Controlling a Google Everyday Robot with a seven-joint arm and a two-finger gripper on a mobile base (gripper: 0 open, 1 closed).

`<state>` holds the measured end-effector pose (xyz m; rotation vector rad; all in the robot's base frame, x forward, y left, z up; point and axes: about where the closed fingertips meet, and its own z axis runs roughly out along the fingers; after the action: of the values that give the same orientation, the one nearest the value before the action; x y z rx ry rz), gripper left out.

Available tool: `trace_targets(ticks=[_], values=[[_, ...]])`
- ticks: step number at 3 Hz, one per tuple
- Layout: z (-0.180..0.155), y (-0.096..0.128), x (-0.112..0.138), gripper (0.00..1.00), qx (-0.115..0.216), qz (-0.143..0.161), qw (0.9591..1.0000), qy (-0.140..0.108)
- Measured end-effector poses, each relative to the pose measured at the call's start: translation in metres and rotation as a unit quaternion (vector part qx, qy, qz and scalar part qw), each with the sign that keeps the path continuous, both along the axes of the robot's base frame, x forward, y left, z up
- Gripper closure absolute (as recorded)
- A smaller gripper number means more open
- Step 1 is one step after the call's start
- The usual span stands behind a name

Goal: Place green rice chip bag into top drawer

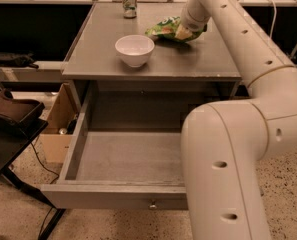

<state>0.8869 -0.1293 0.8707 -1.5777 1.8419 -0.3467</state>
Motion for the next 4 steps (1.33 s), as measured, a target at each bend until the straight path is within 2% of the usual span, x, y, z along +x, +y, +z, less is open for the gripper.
trace_targets(ticks=[1, 2, 3, 4], values=[[0.030, -0.010, -0.019, 1.00, 0.038, 0.022, 0.9989, -0.013], [0.097, -0.060, -0.091, 1.00, 0.069, 0.048, 0.9960, -0.031], [0.149, -0.104, -0.178, 1.00, 0.086, 0.047, 0.9944, -0.040], [0.165, -0.115, -0.289, 1.00, 0.116, 0.089, 0.9886, -0.036]])
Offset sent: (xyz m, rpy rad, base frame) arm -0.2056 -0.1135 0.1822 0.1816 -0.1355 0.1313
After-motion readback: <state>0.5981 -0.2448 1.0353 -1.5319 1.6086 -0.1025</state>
